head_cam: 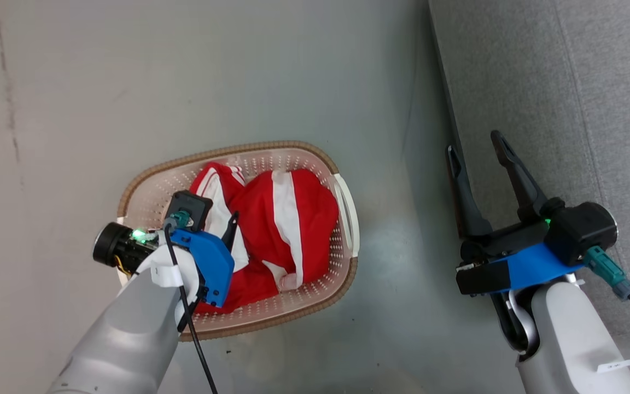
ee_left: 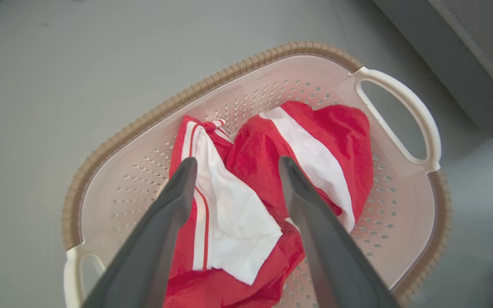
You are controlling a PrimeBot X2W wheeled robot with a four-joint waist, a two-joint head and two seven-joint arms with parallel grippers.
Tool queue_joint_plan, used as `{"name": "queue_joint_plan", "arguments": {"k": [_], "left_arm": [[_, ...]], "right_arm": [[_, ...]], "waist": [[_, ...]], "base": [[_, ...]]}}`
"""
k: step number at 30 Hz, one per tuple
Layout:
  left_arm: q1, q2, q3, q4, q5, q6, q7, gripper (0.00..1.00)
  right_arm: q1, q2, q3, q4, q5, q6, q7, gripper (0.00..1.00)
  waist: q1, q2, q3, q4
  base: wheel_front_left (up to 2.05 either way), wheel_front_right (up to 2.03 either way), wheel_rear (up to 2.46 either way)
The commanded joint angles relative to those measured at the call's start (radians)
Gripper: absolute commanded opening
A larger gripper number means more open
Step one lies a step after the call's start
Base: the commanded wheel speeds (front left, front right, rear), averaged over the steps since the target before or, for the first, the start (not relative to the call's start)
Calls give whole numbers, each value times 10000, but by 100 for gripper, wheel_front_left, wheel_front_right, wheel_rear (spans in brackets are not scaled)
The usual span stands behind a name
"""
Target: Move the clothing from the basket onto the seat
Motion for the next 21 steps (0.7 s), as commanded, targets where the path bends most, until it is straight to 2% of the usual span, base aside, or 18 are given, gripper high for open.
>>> {"name": "queue_joint_plan", "arguments": {"k": [1,11,21], "left_arm": [[-355,37,-177,116,-204,-9,112,100],[-1242,72,-795,840,-930,-10,853,100],[-2155,212,-1044,1416,-970,49,1168,100]], "right_arm": [[-300,-38,-23,-86,-15,4,-39,100],[-699,-38,-146,-302,-55,4,-39,100],[-995,-38,-160,-564,117,4,-39,100]], "waist": [[-2,0,465,-108],[-2,0,1504,-253],[-2,0,2528,-471]], "base": [[0,0,0],[0,0,0],[0,0,0]]}}
